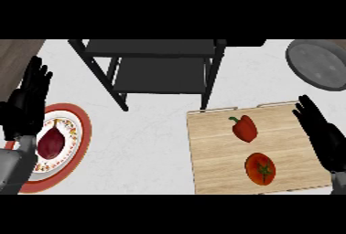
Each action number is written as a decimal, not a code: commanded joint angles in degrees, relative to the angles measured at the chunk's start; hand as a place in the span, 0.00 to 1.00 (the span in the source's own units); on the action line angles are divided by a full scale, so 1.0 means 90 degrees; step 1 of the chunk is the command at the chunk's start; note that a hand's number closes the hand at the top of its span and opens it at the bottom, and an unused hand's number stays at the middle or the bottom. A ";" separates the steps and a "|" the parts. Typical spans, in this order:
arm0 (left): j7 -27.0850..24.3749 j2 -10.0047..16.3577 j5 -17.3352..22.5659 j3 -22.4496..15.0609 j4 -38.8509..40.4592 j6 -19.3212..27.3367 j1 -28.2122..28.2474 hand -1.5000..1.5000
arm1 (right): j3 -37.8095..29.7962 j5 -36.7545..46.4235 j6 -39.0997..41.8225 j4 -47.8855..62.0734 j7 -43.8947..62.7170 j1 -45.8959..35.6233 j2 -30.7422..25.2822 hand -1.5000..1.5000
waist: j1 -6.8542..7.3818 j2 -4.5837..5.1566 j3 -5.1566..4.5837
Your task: Pick the tomato from the tray and place it in the tiered shelf
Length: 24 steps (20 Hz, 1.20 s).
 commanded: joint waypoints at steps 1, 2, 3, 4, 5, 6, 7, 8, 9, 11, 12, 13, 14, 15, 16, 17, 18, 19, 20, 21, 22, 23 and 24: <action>0.0179 -0.0169 -0.0245 -0.0218 0.0161 -0.0114 -0.0013 0.50 | -0.0285 0.0258 -0.0317 -0.0398 -0.0080 0.0339 -0.0107 0.00 | -0.0104 -0.0007 -0.0070; -0.0001 -0.0102 -0.0243 -0.0414 0.0041 -0.0275 0.0538 0.50 | -0.0499 0.0376 -0.0398 -0.0406 -0.0520 0.0806 -0.0381 0.00 | -0.0172 -0.0032 -0.0072; 0.0022 -0.0194 -0.0359 -0.0748 0.0074 -0.0344 0.0746 0.50 | -0.0692 0.0600 -0.0796 -0.0284 -0.0885 0.0911 -0.0344 0.00 | -0.0274 -0.0044 -0.0071; 0.0210 -0.0056 -0.0312 -0.0841 0.0117 -0.0574 0.0806 0.50 | -0.1000 0.0651 -0.1042 -0.0332 -0.0813 0.0921 -0.0598 0.00 | -0.0340 -0.0055 -0.0076; 0.0257 -0.0071 -0.0363 -0.0984 0.0179 -0.0614 0.0938 0.50 | -0.1385 0.0670 -0.1031 -0.0304 -0.1042 0.1134 -0.0954 0.00 | -0.0534 -0.0080 -0.0077; 0.0206 -0.0044 -0.0386 -0.1123 0.0319 -0.0793 0.1164 0.50 | -0.1649 0.0761 -0.1384 -0.0421 -0.1089 0.1184 -0.1039 0.00 | -0.0627 -0.0090 -0.0093; 0.0310 -0.0111 -0.0302 -0.1106 0.0243 -0.0762 0.1023 0.50 | -0.1266 0.1969 -0.1915 0.0548 -0.0478 0.1583 -0.1797 0.00 | -0.0660 0.0104 -0.0163; 0.0344 -0.0287 -0.0425 -0.1443 0.0300 -0.0854 0.1092 0.50 | -0.1426 0.1733 -0.2375 0.0437 -0.0555 0.1591 -0.1241 1.00 | -0.0539 0.0029 -0.0096; 0.0035 -0.0302 -0.0356 -0.1544 0.0092 -0.1049 0.1726 0.50 | -0.1620 0.1077 -0.2461 -0.0012 -0.0815 0.1910 -0.0454 1.00 | -0.0327 -0.0064 -0.0079; 0.0135 -0.0244 -0.0370 -0.1462 0.0271 -0.1180 0.1397 0.50 | -0.1795 0.0341 -0.1818 -0.0310 -0.1818 0.2175 0.0320 0.00 | -0.0309 -0.0041 -0.0061; 0.0258 -0.0400 -0.0537 -0.1697 0.0205 -0.1077 0.1358 0.50 | -0.1640 0.0232 -0.1563 -0.0517 -0.1872 0.1934 0.0459 0.00 | -0.0229 -0.0031 -0.0060; 0.0114 -0.0472 -0.0559 -0.1689 0.0352 -0.1141 0.1351 0.50 | -0.1693 0.0083 -0.1113 -0.0370 -0.2086 0.1831 0.0403 0.00 | -0.0169 -0.0015 -0.0061; -0.0052 -0.0491 -0.0583 -0.1636 0.0343 -0.1108 0.1493 0.50 | -0.1612 0.0111 -0.0805 -0.0791 -0.2350 0.2325 0.0368 0.00 | -0.0186 -0.0027 -0.0067; 0.0165 -0.0421 -0.0563 -0.1647 0.0195 -0.1158 0.1428 0.50 | -0.1372 0.0374 -0.0703 -0.1055 -0.2535 0.2461 0.0328 0.00 | -0.0169 -0.0030 -0.0067; 0.0168 -0.0336 -0.0575 -0.1616 0.0192 -0.1236 0.1484 0.50 | -0.1364 0.0455 -0.0704 -0.1135 -0.2743 0.2439 0.0395 0.00 | -0.0131 -0.0025 -0.0067; 0.0112 -0.0302 -0.0618 -0.1535 0.0106 -0.1240 0.1445 0.50 | -0.1411 0.0532 -0.0483 -0.1310 -0.2907 0.2822 0.0247 0.00 | -0.0137 -0.0025 -0.0069; 0.0152 -0.0422 -0.0650 -0.1575 0.0216 -0.1205 0.1373 0.50 | -0.1286 0.0607 -0.0469 -0.1869 -0.2543 0.2911 0.0032 0.00 | -0.0151 -0.0023 -0.0075; 0.0012 -0.0634 -0.0741 -0.1600 0.0542 -0.1078 0.1302 0.50 | -0.0985 0.0842 -0.0651 -0.2483 -0.2430 0.3239 0.0114 0.00 | -0.0207 -0.0021 -0.0083; 0.0031 -0.0554 -0.0683 -0.1500 0.0440 -0.1180 0.1370 0.50 | -0.1119 0.0894 -0.0581 -0.2688 -0.2358 0.3521 -0.0055 0.00 | -0.0165 -0.0020 -0.0079; 0.0026 -0.0437 -0.0588 -0.1436 0.0409 -0.1341 0.1389 0.50 | -0.1032 0.1029 -0.0727 -0.3209 -0.1795 0.3568 -0.0324 0.00 | -0.0154 -0.0020 -0.0086; 0.0189 -0.0774 -0.0843 -0.1701 0.0509 -0.1061 0.1230 0.50 | -0.0879 0.1135 -0.0714 -0.3448 -0.1523 0.3616 -0.0405 0.00 | -0.0166 -0.0012 -0.0085; 0.0256 -0.0510 -0.0749 -0.1540 0.0406 -0.1256 0.1168 0.50 | -0.0613 0.1447 -0.0757 -0.3426 -0.1294 0.3688 -0.0489 0.00 | -0.0122 -0.0008 -0.0084; 0.0221 -0.0451 -0.0719 -0.1505 0.0356 -0.1291 0.1249 0.50 | -0.0712 0.1383 -0.0635 -0.3713 -0.0821 0.3857 -0.0847 0.00 | -0.0119 -0.0011 -0.0089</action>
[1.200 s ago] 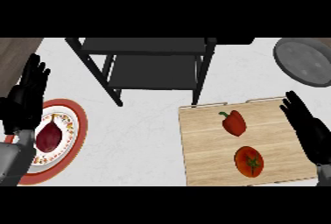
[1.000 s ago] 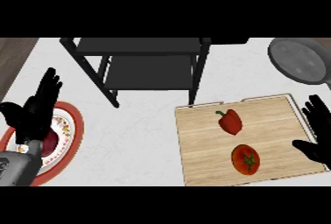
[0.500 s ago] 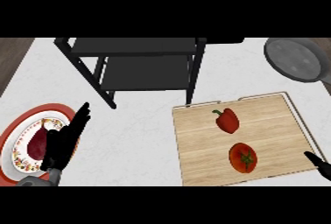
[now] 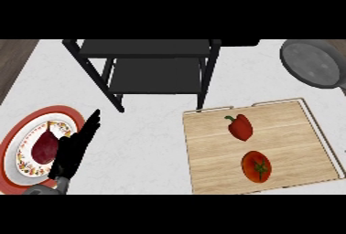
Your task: Pick the tomato from the tray and place it in the tiered shelf
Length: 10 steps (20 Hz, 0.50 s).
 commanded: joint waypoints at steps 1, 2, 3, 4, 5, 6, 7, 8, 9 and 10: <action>-0.0085 -0.0032 0.0067 0.0203 0.0348 -0.0176 -0.0257 0.50 | 0.0393 0.0707 -0.0131 -0.1033 0.1175 0.0448 -0.0669 0.00 | 0.0024 0.0030 -0.0016; -0.0021 0.0022 -0.0088 -0.0021 -0.0029 -0.0057 0.0042 0.50 | 0.0510 0.1092 -0.0250 -0.1042 0.1567 0.0549 -0.0950 0.00 | 0.0129 0.0022 -0.0022; 0.0064 -0.0025 -0.0017 0.0022 -0.0001 -0.0068 -0.0062 0.50 | 0.0271 0.1443 -0.0414 -0.1167 0.1859 0.0531 -0.1331 0.00 | 0.0113 0.0031 -0.0035; 0.0002 -0.0155 -0.0071 -0.0087 0.0074 -0.0050 -0.0044 0.50 | 0.0147 0.1897 -0.0524 -0.1037 0.1946 0.0639 -0.1606 0.00 | 0.0073 0.0043 -0.0043; -0.0071 -0.0005 -0.0031 -0.0043 -0.0057 -0.0165 0.0048 0.50 | -0.0022 0.2269 -0.0735 -0.1015 0.2259 0.0720 -0.1831 0.00 | 0.0123 0.0034 -0.0054; -0.0055 -0.0057 -0.0105 -0.0038 0.0077 -0.0054 0.0009 0.50 | 0.0090 0.2687 -0.0865 -0.1207 0.2456 0.0973 -0.1911 0.00 | 0.0013 0.0029 -0.0055; -0.0123 -0.0039 -0.0101 -0.0002 0.0027 -0.0091 -0.0065 0.50 | -0.0038 0.2750 -0.0814 -0.1447 0.3143 0.0835 -0.2208 0.00 | 0.0116 0.0055 -0.0070; 0.0008 0.0028 -0.0026 0.0037 0.0094 -0.0192 -0.0099 0.50 | 0.0133 0.3170 -0.0959 -0.1416 0.3523 0.0854 -0.2217 0.00 | 0.0162 0.0080 -0.0061; 0.0048 0.0054 -0.0057 -0.0003 -0.0120 -0.0167 -0.0055 0.50 | 0.0078 0.3443 -0.1134 -0.1603 0.3997 0.0878 -0.2237 0.00 | 0.0185 0.0046 -0.0052; -0.0123 0.0002 -0.0074 0.0012 0.0076 -0.0209 -0.0066 0.50 | 0.0311 0.3789 -0.1112 -0.1605 0.4421 0.0770 -0.2283 0.00 | 0.0261 0.0091 -0.0052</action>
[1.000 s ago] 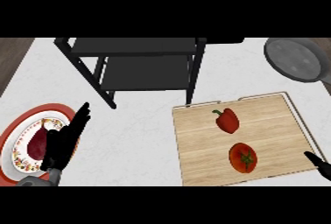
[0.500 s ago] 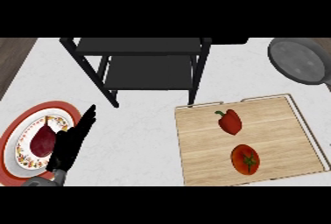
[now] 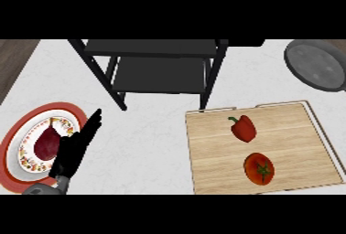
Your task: Pick the tomato from the tray and place it in the tiered shelf
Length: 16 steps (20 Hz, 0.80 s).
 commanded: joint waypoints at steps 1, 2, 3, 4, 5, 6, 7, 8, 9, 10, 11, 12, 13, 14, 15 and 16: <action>0.0072 -0.0049 -0.0021 -0.0058 -0.0031 -0.0075 -0.0062 0.50 | 0.0093 0.1193 -0.0170 -0.0585 0.1958 -0.0150 -0.0587 0.00 | 0.0137 0.0028 0.0007; -0.0012 -0.0116 -0.0107 -0.0107 -0.0071 0.0027 0.0063 0.50 | 0.0418 0.1614 -0.0278 -0.0810 0.2376 -0.0129 -0.0411 0.00 | 0.0121 0.0003 0.0022; -0.0028 -0.0013 -0.0086 -0.0036 -0.0018 -0.0090 -0.0027 0.50 | 0.0644 0.1820 -0.0197 -0.1105 0.2936 -0.0337 -0.0373 0.00 | 0.0166 0.0017 0.0020; -0.0141 -0.0137 -0.0157 -0.0071 0.0004 0.0022 0.0081 0.50 | 0.0934 0.2122 -0.0075 -0.1317 0.3334 -0.0545 -0.0316 0.00 | 0.0177 0.0009 0.0030; -0.0031 -0.0062 0.0033 0.0114 0.0249 -0.0258 -0.0228 0.50 | 0.1136 0.2076 0.0237 -0.1277 0.3797 -0.1021 -0.0293 0.00 | 0.0204 0.0038 0.0034; 0.0099 -0.0267 -0.0064 0.0025 0.0111 -0.0009 -0.0185 0.50 | 0.1750 0.2695 0.0126 -0.1284 0.3869 -0.1041 0.0048 0.00 | 0.0164 0.0010 0.0046; 0.0148 -0.0235 -0.0182 -0.0106 0.0025 -0.0060 -0.0295 0.50 | 0.1698 0.2490 0.0571 -0.1581 0.4517 -0.1430 -0.0116 0.00 | 0.0246 0.0028 0.0036; 0.0072 -0.0255 -0.0169 -0.0106 0.0120 -0.0105 -0.0250 0.50 | 0.2015 0.2606 0.0715 -0.1499 0.4827 -0.1657 0.0044 0.00 | 0.0321 0.0048 0.0033; 0.0075 -0.0290 -0.0199 -0.0091 0.0053 -0.0106 -0.0387 0.50 | 0.2432 0.2782 0.0771 -0.0969 0.4821 -0.2063 0.0374 0.00 | 0.0347 0.0050 0.0047; -0.0187 -0.0292 -0.0257 -0.0105 0.0259 -0.0144 -0.0196 0.50 | 0.2667 0.2941 0.0942 -0.1158 0.5295 -0.2269 0.0560 0.00 | 0.0323 0.0042 0.0040; -0.0154 -0.0189 -0.0067 0.0043 0.0183 -0.0293 -0.0009 0.50 | 0.2940 0.3221 0.1095 -0.1225 0.5584 -0.2285 0.0737 0.00 | 0.0216 0.0003 0.0046; -0.0122 -0.0271 -0.0228 -0.0030 0.0209 -0.0175 -0.0113 0.50 | 0.3015 0.3184 0.1392 -0.1190 0.6055 -0.2757 0.0927 0.00 | 0.0228 0.0009 0.0045; 0.0111 -0.0054 -0.0005 0.0196 0.0083 -0.0362 -0.0159 0.50 | 0.3229 0.3343 0.1423 -0.0745 0.6092 -0.2973 0.1237 0.00 | 0.0223 0.0003 0.0052; -0.0020 -0.0168 -0.0158 0.0096 0.0262 -0.0308 -0.0174 0.50 | 0.3495 0.3588 0.1478 -0.0401 0.6209 -0.3201 0.1536 0.00 | 0.0213 0.0008 0.0051; -0.0107 -0.0457 -0.0295 0.0015 0.0389 -0.0105 -0.0199 0.50 | 0.3661 0.3748 0.1610 -0.0555 0.6466 -0.3163 0.1718 0.00 | 0.0109 -0.0010 0.0051; -0.0224 -0.0228 -0.0154 0.0248 0.0414 -0.0336 -0.0174 0.50 | 0.3541 0.3601 0.1905 -0.0323 0.6684 -0.3618 0.1921 0.00 | 0.0136 -0.0007 0.0052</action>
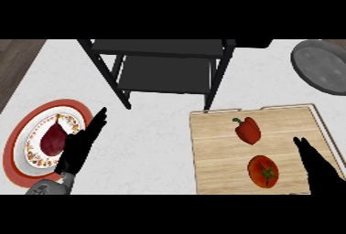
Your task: Pick the tomato from the tray and place it in the tiered shelf
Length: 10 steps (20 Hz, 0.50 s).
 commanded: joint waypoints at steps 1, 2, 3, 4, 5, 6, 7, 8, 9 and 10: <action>0.0196 0.0061 -0.0076 0.0073 -0.0085 0.0012 0.0096 0.50 | 0.0761 0.0705 0.0683 0.0261 0.1491 -0.0818 0.0920 0.00 | -0.0069 -0.0031 0.0007; 0.0200 -0.0276 -0.0301 -0.0196 -0.0347 0.0339 0.0232 0.50 | 0.0421 0.0321 0.0881 0.0672 0.1373 -0.1253 0.1082 0.00 | -0.0041 -0.0026 0.0011; 0.0009 -0.0136 -0.0223 0.0128 0.0164 0.0118 -0.0067 0.50 | 0.0673 0.0695 0.0980 0.0119 0.1751 -0.0990 0.1130 0.00 | -0.0161 -0.0035 0.0006; 0.0281 0.0039 -0.0068 0.0109 -0.0481 0.0050 0.0291 0.50 | 0.0781 0.0889 0.0750 0.0800 0.1523 -0.1033 0.1427 0.00 | -0.0090 -0.0043 0.0013; -0.0045 -0.0286 -0.0254 0.0004 -0.0127 0.0195 0.0377 0.50 | 0.0563 0.0824 0.0802 0.0837 0.1277 -0.0945 0.1332 0.00 | -0.0157 -0.0039 0.0013; -0.0163 -0.0095 -0.0105 0.0242 0.0101 -0.0079 0.0215 0.50 | 0.0792 0.1213 0.0636 0.1221 0.1255 -0.0965 0.1577 0.00 | -0.0162 -0.0033 0.0012; -0.0004 -0.0060 -0.0179 0.0170 -0.0275 -0.0037 0.0365 0.50 | 0.0568 0.1237 0.0721 0.1166 0.1127 -0.0888 0.1434 0.00 | -0.0171 -0.0045 0.0015; 0.0128 -0.0145 -0.0199 0.0139 -0.0282 0.0017 0.0344 0.50 | 0.0523 0.1222 0.1054 0.1000 0.1362 -0.0958 0.1430 0.00 | -0.0179 -0.0046 0.0014; 0.0321 -0.0056 -0.0159 0.0256 -0.0322 -0.0037 0.0149 0.50 | 0.0784 0.1604 0.1035 0.1219 0.1545 -0.1181 0.1815 0.00 | -0.0169 -0.0044 0.0013; 0.0264 -0.0004 -0.0144 0.0400 -0.0207 -0.0054 0.0157 0.50 | 0.0312 0.1311 0.1184 0.0710 0.1412 -0.0883 0.1400 0.00 | -0.0217 -0.0049 0.0013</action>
